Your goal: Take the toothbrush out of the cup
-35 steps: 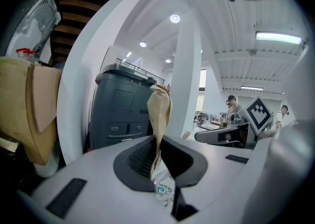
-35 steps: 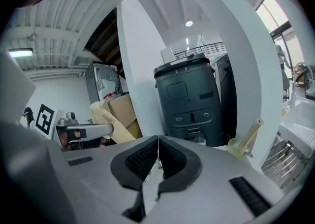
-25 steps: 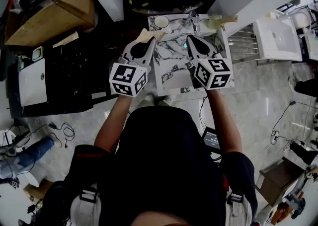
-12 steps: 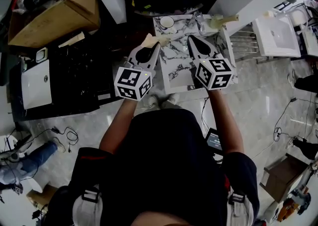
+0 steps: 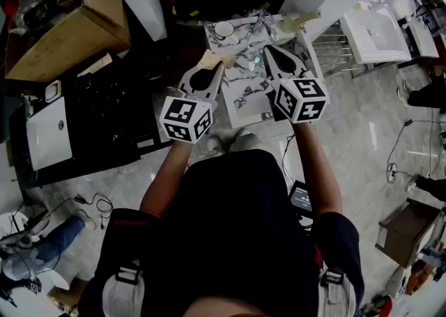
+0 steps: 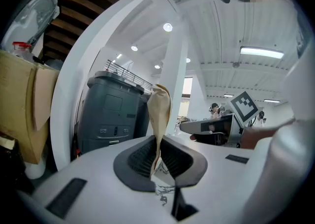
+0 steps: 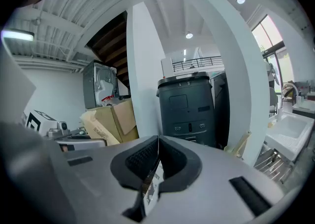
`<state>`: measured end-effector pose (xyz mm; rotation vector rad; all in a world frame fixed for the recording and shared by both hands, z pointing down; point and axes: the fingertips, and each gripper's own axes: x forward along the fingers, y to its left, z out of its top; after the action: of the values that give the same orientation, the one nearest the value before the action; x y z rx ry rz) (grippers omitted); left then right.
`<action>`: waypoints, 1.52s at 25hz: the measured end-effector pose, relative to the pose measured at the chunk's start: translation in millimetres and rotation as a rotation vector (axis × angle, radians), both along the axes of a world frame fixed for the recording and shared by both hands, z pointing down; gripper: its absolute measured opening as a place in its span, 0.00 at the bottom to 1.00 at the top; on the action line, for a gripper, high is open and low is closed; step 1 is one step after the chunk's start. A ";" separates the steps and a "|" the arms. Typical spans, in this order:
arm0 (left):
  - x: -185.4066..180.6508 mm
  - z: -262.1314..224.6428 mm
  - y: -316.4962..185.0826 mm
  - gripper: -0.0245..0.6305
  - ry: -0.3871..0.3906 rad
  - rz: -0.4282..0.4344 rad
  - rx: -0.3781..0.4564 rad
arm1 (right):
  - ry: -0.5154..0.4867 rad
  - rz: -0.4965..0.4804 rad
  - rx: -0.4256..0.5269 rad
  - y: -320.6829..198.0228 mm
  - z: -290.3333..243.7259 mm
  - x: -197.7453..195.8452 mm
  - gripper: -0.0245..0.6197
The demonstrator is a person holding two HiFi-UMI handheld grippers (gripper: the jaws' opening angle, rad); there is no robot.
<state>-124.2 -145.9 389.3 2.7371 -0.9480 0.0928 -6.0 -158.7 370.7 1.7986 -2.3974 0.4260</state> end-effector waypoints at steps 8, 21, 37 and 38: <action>11.3 -11.0 -2.7 0.09 0.014 0.018 0.019 | 0.007 -0.022 -0.007 1.5 1.4 -0.8 0.09; 84.5 -13.3 -14.3 0.09 0.007 0.008 0.005 | -0.009 -0.063 -0.026 -18.1 11.8 57.8 0.09; 176.0 14.1 -43.1 0.09 -0.032 0.006 -0.065 | -0.018 -0.070 -0.075 -48.9 38.1 152.5 0.09; 180.3 17.1 -45.1 0.09 -0.035 0.001 -0.070 | -0.019 -0.072 -0.079 -50.6 40.3 157.7 0.09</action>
<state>56.1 -191.0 406.5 2.6807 -0.9339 0.1706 151.7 -209.4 411.0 1.6781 -2.4126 0.5240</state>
